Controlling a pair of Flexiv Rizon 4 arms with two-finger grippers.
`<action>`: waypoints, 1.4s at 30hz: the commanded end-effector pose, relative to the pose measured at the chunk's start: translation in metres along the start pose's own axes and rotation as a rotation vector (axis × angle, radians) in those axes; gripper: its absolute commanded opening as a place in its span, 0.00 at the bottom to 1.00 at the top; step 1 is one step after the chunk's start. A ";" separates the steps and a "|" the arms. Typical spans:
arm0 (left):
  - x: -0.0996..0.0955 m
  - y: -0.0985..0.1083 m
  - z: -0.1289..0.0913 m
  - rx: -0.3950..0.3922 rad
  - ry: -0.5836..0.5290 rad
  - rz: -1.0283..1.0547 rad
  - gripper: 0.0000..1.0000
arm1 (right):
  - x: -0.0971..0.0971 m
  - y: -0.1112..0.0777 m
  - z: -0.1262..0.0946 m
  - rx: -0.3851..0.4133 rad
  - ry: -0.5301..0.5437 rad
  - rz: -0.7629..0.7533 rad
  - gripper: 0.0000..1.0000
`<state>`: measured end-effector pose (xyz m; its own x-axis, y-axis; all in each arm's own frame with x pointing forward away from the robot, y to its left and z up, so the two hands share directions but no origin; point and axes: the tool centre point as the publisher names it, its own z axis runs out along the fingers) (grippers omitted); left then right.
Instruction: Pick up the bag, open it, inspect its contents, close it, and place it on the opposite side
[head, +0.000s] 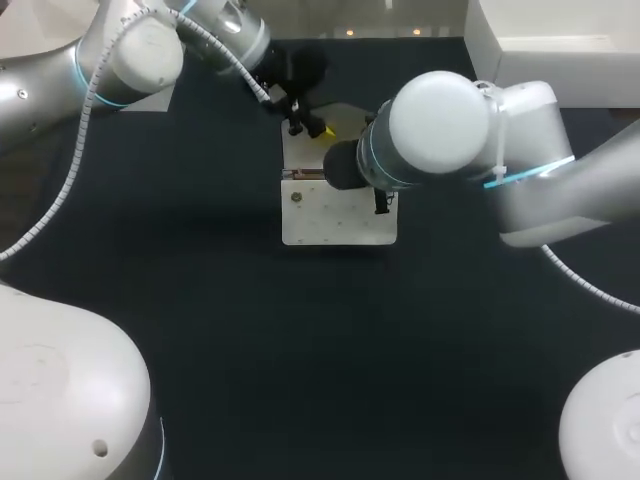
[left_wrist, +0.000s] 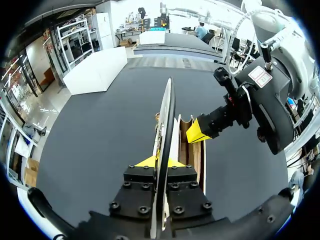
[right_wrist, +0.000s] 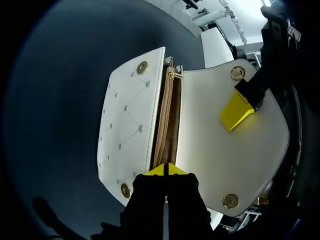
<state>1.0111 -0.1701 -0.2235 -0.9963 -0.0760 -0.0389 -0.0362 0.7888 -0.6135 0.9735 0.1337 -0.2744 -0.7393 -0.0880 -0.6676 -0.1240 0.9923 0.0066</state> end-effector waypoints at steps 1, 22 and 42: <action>-0.002 0.001 -0.001 0.021 -0.006 -0.015 0.00 | 0.012 0.001 -0.004 0.003 0.008 0.003 0.00; 0.013 -0.004 -0.010 0.088 0.034 0.003 0.00 | 0.010 0.004 0.008 -0.018 0.013 0.010 0.00; 0.012 0.002 0.001 0.101 0.158 -0.018 0.00 | 0.029 -0.001 0.035 -0.013 0.124 0.025 0.00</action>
<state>0.9901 -0.1673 -0.2242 -0.9980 -0.0164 0.0616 -0.0545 0.7199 -0.6919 0.9729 0.1328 -0.3159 -0.8154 -0.0727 -0.5744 -0.1119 0.9932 0.0331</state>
